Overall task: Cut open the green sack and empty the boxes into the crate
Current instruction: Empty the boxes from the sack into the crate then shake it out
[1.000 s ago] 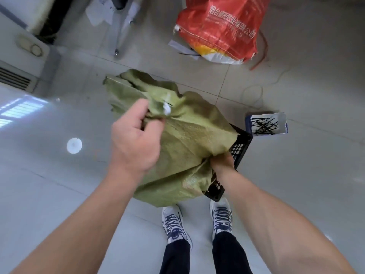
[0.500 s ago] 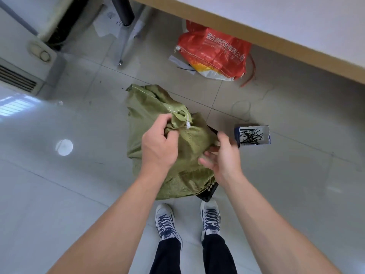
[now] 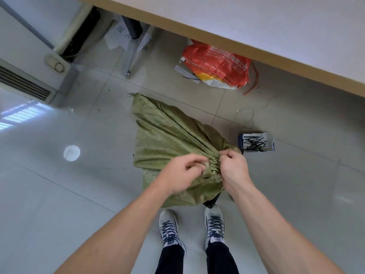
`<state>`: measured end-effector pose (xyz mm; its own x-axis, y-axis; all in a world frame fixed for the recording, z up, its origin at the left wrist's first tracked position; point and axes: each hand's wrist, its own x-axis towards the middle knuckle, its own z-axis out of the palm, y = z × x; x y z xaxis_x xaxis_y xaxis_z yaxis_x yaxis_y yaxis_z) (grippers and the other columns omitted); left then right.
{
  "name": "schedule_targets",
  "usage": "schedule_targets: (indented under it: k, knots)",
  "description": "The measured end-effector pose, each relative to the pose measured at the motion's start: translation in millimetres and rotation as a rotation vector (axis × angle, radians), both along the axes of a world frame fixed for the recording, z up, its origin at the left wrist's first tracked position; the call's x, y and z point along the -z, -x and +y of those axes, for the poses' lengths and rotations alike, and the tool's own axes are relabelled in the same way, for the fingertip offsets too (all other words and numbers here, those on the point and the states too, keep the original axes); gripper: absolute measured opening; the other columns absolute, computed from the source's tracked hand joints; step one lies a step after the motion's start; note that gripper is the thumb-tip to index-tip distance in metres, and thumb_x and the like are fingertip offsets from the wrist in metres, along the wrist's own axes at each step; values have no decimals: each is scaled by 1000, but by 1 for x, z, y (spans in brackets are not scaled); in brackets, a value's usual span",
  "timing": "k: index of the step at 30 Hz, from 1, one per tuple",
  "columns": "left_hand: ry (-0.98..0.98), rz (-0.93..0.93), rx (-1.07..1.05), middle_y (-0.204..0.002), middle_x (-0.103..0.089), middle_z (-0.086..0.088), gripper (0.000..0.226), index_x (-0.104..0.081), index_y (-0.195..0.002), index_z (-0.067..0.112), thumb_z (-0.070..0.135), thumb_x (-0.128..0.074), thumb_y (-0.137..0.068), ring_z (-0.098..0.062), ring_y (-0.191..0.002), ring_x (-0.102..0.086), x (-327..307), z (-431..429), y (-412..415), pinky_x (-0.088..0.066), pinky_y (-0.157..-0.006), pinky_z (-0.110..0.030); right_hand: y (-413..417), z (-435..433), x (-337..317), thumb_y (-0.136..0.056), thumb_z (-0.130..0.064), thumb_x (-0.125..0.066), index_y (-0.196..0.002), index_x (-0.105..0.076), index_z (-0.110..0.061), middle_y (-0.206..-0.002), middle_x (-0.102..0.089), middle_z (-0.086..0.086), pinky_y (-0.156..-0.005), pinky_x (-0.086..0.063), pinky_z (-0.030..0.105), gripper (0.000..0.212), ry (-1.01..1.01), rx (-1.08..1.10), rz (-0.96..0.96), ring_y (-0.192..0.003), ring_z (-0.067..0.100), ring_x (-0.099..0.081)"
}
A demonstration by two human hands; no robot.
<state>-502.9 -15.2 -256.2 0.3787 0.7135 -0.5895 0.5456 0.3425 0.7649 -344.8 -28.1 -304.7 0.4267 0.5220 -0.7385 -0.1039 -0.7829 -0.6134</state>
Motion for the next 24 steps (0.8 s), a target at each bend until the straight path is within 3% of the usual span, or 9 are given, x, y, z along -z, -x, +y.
schedule_targets:
  k: [3,5,8,10,13,18,20,22,24]
  knots:
    - [-101,128,-299,-112,-67,11,27,-61,-121,25,21,-56,-96,-9,-88,-63,7,25,18,-48,-72,-15,-17,-15,12,-76,-4,-40,-72,-62,-19,-69,-56,8,-63,-40,32,26,23,40,-81,-67,23,-50]
    - [-161,181,-577,-127,-61,2,37,-55,-132,17,18,-58,-95,-11,-102,-59,19,49,37,-45,-82,-16,-28,-24,17,-70,-6,-39,-63,-60,-23,-67,-54,8,-63,-37,34,29,18,84,-77,-67,23,-47]
    - [-136,237,-731,-146,-46,-4,75,-38,-146,21,39,-70,-80,-21,-129,-47,42,86,66,-38,-108,-37,-40,-32,21,-66,-6,-37,-55,-59,-27,-66,-49,8,-63,-34,36,33,17,122,-50,-67,22,-43]
    - [-92,315,-767,-152,-39,-4,108,-26,-150,28,59,-73,-59,-25,-135,-42,54,106,82,-35,-112,-47,-46,-34,22,-67,-3,-37,-55,-59,-26,-65,-48,8,-62,-32,37,34,13,112,-36,-67,22,-42]
    - [-20,408,-912,-157,-31,-4,126,-16,-153,28,64,-76,-48,-33,-141,-32,72,125,93,-29,-114,-52,-51,-34,24,-75,5,-35,-56,-58,-22,-64,-46,8,-59,-32,35,40,-17,118,14,-64,21,-41]
    - [73,614,-1104,-163,-7,-4,124,-6,-154,33,57,-78,-56,-35,-144,-24,103,114,116,-25,-116,-51,-48,-20,30,-77,11,-34,-54,-58,-22,-64,-47,8,-65,-34,35,47,-46,172,37,-68,22,-42]
    - [137,426,-1221,-156,-26,-3,123,-13,-153,24,51,-84,-56,-30,-135,-40,109,107,123,-37,-109,-45,-50,-17,33,-79,12,-33,-60,-56,-18,-63,-49,7,-63,-37,32,42,-39,233,57,-65,21,-44]
    - [159,299,-1137,-136,-47,4,90,-30,-147,15,37,-79,-75,-21,-117,-52,110,107,124,-42,-97,-32,-50,-15,33,-81,15,-31,-64,-53,-13,-60,-49,5,-55,-37,23,38,-36,256,78,-57,20,-43]
    - [162,308,-1052,-134,-55,0,62,-40,-144,15,26,-66,-90,-24,-117,-55,111,112,120,-42,-93,-33,-49,-13,32,-82,15,-31,-64,-51,-12,-57,-47,4,-47,-35,17,38,-44,253,73,-53,19,-41]
